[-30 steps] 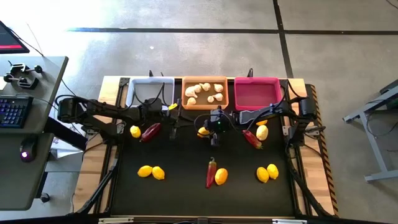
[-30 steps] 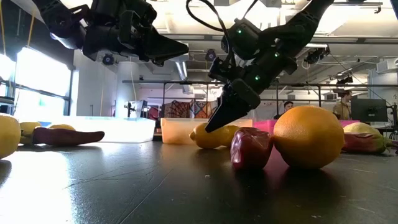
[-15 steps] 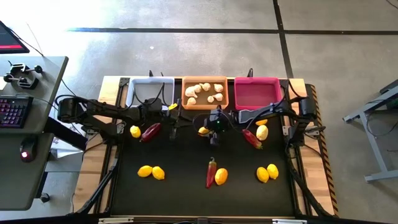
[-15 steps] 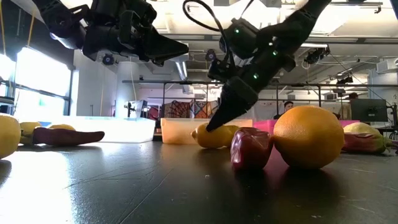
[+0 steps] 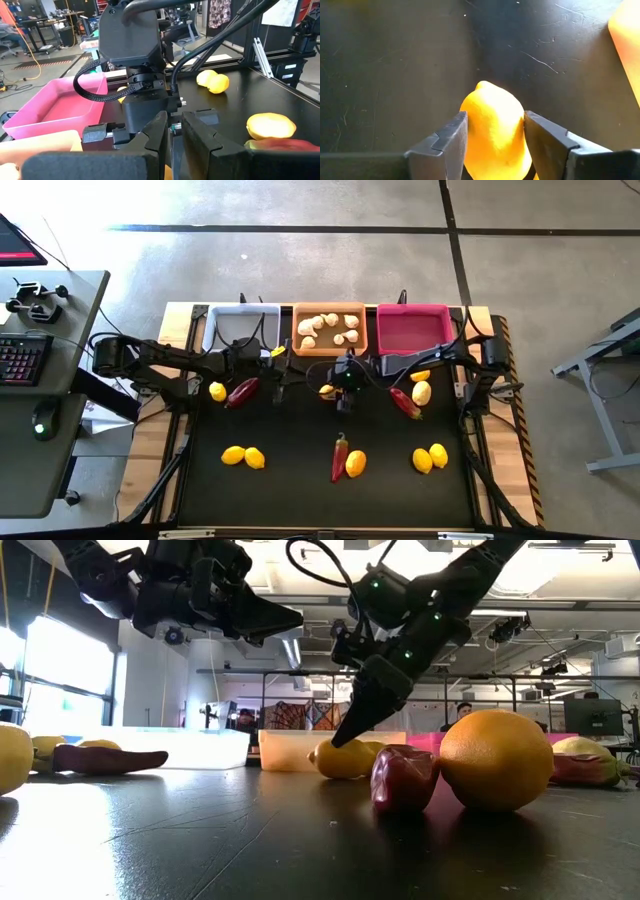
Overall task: Sort produce into baskets
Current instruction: Put the yellow lemon into the pink bin
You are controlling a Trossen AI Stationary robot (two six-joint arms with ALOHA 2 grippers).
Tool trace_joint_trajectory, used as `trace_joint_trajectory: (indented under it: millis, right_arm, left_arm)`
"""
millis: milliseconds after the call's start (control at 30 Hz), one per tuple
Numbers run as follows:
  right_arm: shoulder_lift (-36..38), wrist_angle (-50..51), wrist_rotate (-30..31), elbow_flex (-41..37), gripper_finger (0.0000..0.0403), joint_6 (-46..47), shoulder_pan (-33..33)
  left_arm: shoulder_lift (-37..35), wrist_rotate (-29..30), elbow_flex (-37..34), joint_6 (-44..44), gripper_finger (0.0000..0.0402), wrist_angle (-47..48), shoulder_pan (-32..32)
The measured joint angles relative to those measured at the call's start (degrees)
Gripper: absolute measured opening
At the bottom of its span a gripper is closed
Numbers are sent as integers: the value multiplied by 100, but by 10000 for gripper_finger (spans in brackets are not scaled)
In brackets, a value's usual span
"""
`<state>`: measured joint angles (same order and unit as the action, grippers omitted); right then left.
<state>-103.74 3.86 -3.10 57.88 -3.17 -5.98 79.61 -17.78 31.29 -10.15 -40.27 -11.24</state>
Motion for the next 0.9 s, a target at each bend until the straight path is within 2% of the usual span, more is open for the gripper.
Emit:
trace_joint_trajectory:
  millis: [333,600,733,900]
  right_arm:
    - [-22,85,178,-56,221,337,60]
    - [-161,89,35,16,223,297,15]
    - [-190,231,-170,221,201,320,-8]
    - [-174,963,-117,691,147,320,88]
  left_arm:
    - [0,-1,0,0,42,1,1]
    - [0,-1,0,0,42,2,1]
    - [0,-2,0,-4,42,6,1]
    - [0,-2,0,-2,42,11,0]
